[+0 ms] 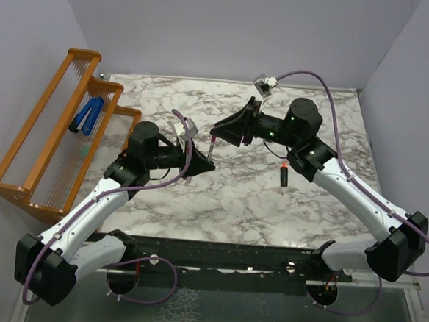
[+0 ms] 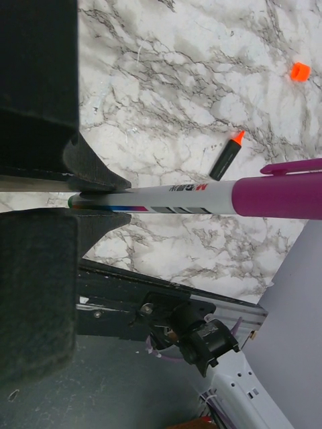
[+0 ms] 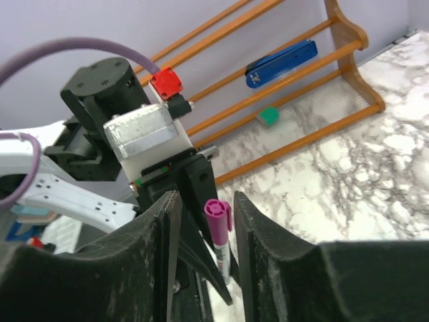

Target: Insert the pens into the pen caps

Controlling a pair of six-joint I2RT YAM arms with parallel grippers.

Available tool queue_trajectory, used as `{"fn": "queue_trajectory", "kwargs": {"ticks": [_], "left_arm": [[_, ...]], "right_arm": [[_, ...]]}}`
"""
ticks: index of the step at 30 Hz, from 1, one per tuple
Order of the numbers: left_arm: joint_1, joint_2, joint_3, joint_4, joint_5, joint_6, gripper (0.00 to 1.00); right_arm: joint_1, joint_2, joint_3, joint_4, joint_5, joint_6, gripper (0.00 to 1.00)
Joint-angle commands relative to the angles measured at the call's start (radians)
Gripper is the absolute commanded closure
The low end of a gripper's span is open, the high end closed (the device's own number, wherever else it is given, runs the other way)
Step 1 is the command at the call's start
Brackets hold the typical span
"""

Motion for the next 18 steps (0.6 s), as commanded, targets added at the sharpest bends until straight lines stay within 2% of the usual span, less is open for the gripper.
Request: {"fn": "queue_trajectory", "kwargs": {"ticks": [1, 4, 5, 6, 15, 16, 18], "left_arm": [[0.001, -0.022, -0.019, 0.025, 0.026, 0.004, 1.00], [0.001, -0.021, -0.019, 0.025, 0.021, 0.007, 1.00], [0.002, -0.022, -0.019, 0.025, 0.018, 0.007, 1.00], [0.001, -0.021, -0.017, 0.025, 0.016, 0.009, 1.00], [0.001, -0.015, 0.012, 0.010, -0.004, 0.027, 1.00], [0.001, -0.012, 0.015, 0.011, -0.003, 0.028, 1.00], [0.001, -0.007, 0.018, 0.012, 0.000, 0.027, 1.00]], "right_arm": [[-0.003, 0.027, 0.046, 0.017, -0.043, 0.006, 0.66], [-0.003, 0.036, 0.047, 0.008, -0.059, 0.010, 0.92], [-0.003, 0.036, 0.044, 0.003, -0.060, 0.008, 0.98], [-0.002, 0.035, 0.038, 0.002, -0.060, 0.009, 0.99], [-0.002, 0.007, 0.001, -0.052, -0.054, -0.020, 0.99], [-0.002, 0.005, 0.000, -0.054, -0.054, -0.021, 0.97], [-0.003, 0.004, 0.005, -0.068, -0.051, -0.031, 0.82]]}}
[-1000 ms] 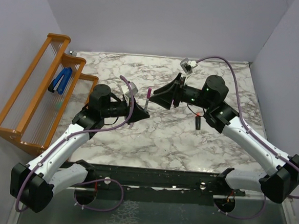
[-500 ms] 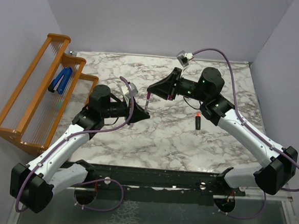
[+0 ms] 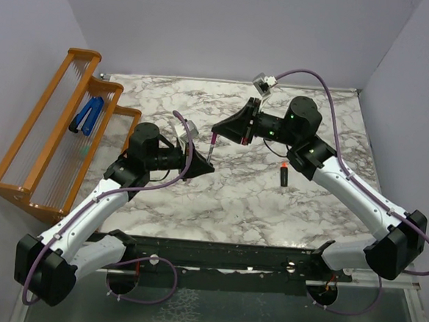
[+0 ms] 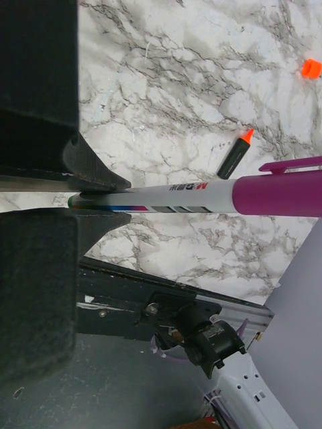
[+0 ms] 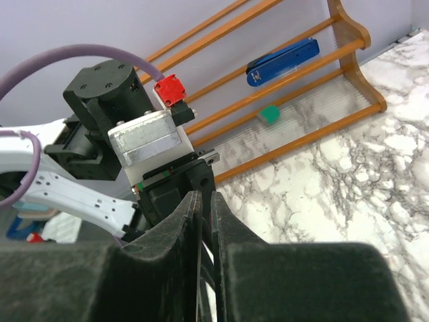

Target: Insert the pens into the pen caps

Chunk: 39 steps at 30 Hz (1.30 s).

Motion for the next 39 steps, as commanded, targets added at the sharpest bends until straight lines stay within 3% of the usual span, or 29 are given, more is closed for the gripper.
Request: {"fn": "queue_trajectory", "kwargs": {"ticks": [1, 6, 12, 19, 22, 23, 27, 32, 39], "left_arm": [[0.001, 0.000, 0.028, 0.031, 0.001, 0.019, 1.00], [0.001, -0.002, 0.023, 0.029, -0.002, 0.018, 1.00], [0.001, -0.005, 0.023, 0.025, -0.003, 0.018, 1.00], [0.001, 0.000, 0.025, 0.026, -0.003, 0.019, 1.00], [0.001, -0.002, 0.028, 0.025, -0.004, 0.020, 1.00], [0.001, -0.002, 0.029, 0.023, -0.004, 0.022, 1.00], [0.002, 0.004, 0.051, 0.031, -0.024, 0.030, 1.00], [0.001, 0.082, 0.187, 0.103, -0.068, 0.025, 1.00], [0.007, 0.105, 0.204, 0.484, -0.178, -0.085, 1.00]], "right_arm": [[0.006, -0.017, -0.014, -0.066, -0.022, -0.032, 0.77], [0.006, -0.024, -0.011, -0.077, 0.025, -0.046, 0.56], [0.006, -0.009, -0.016, -0.075, 0.021, -0.044, 0.55], [0.005, 0.018, 0.003, -0.079, -0.010, -0.041, 0.65], [0.005, 0.028, 0.009, -0.092, -0.020, -0.045, 0.96], [0.006, 0.029, 0.009, -0.098, -0.021, -0.048, 0.99], [0.007, 0.023, -0.017, -0.141, 0.008, -0.068, 0.99], [0.016, 0.023, -0.105, -0.205, -0.012, -0.094, 0.99], [0.051, 0.011, -0.141, -0.309, -0.017, -0.150, 0.99]]}}
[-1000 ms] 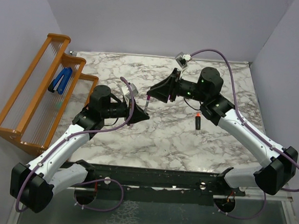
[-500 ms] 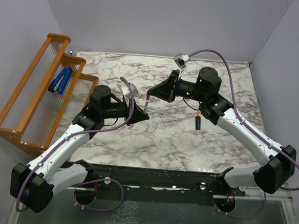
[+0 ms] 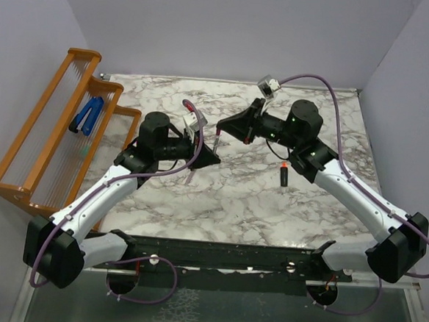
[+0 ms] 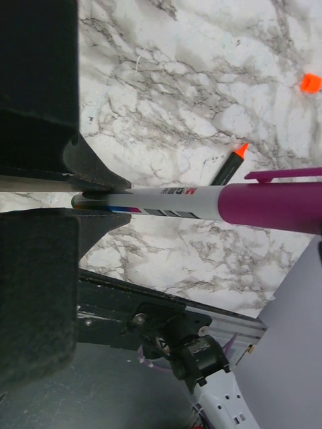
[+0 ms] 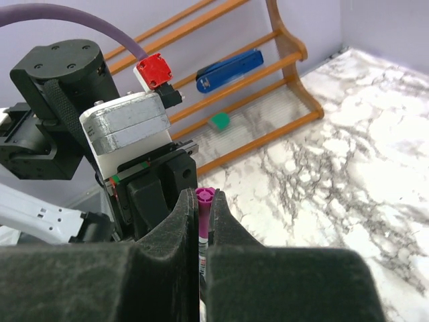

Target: Insert the pens into the pen caps

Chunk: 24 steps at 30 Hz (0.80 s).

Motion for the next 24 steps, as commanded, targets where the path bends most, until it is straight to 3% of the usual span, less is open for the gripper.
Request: {"fn": "queue_trajectory", "kwargs": {"ticks": [1, 6, 12, 24], "left_arm": [[0.012, -0.041, 0.091, 0.537, -0.155, -0.079, 1.00], [0.022, -0.067, 0.095, 0.657, -0.192, -0.089, 1.00], [0.029, -0.078, 0.117, 0.708, -0.130, -0.088, 1.00], [0.063, -0.122, 0.147, 0.700, -0.082, -0.079, 1.00]], "right_arm": [[0.063, 0.027, -0.092, -0.289, -0.121, -0.031, 0.99], [0.079, 0.033, -0.140, -0.295, -0.132, -0.031, 0.99], [0.126, 0.070, -0.184, -0.263, -0.124, -0.018, 0.99], [0.196, 0.106, -0.280, -0.239, -0.070, -0.028, 0.99]]}}
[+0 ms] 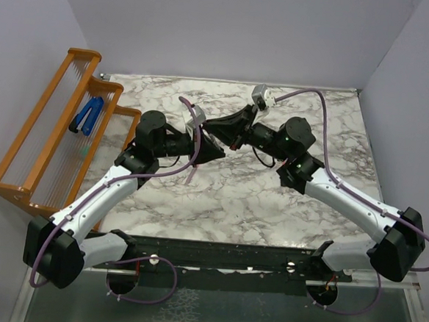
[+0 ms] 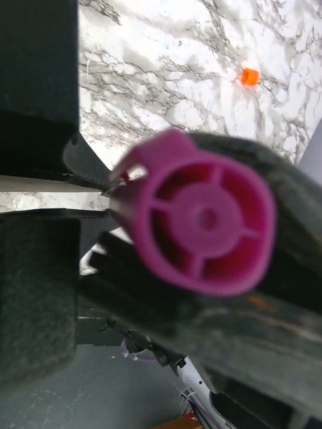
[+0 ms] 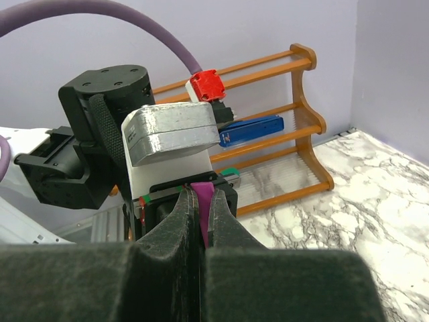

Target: Insert the pens into the pen caps

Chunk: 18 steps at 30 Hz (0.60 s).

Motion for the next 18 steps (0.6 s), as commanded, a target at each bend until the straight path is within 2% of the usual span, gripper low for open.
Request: {"fn": "queue_trajectory", "kwargs": {"ticks": [1, 7, 12, 17, 18], "left_arm": [[0.072, -0.125, 0.145, 0.481, -0.103, -0.023, 1.00], [0.088, -0.153, 0.114, 0.430, -0.060, -0.017, 1.00], [0.093, -0.198, 0.060, 0.338, -0.016, 0.005, 1.00], [0.095, -0.226, 0.036, 0.163, 0.003, 0.072, 1.00], [0.095, -0.226, 0.028, 0.105, -0.002, 0.092, 1.00]], "right_arm": [[0.065, 0.090, -0.177, -0.578, -0.179, 0.019, 0.99], [0.060, 0.045, -0.152, -0.650, -0.069, -0.009, 1.00], [0.001, 0.017, -0.081, -0.711, -0.018, -0.040, 0.99], [-0.054, 0.002, -0.004, -0.749, 0.018, -0.058, 0.99], [-0.063, -0.007, 0.009, -0.752, 0.035, -0.061, 0.93]]}}
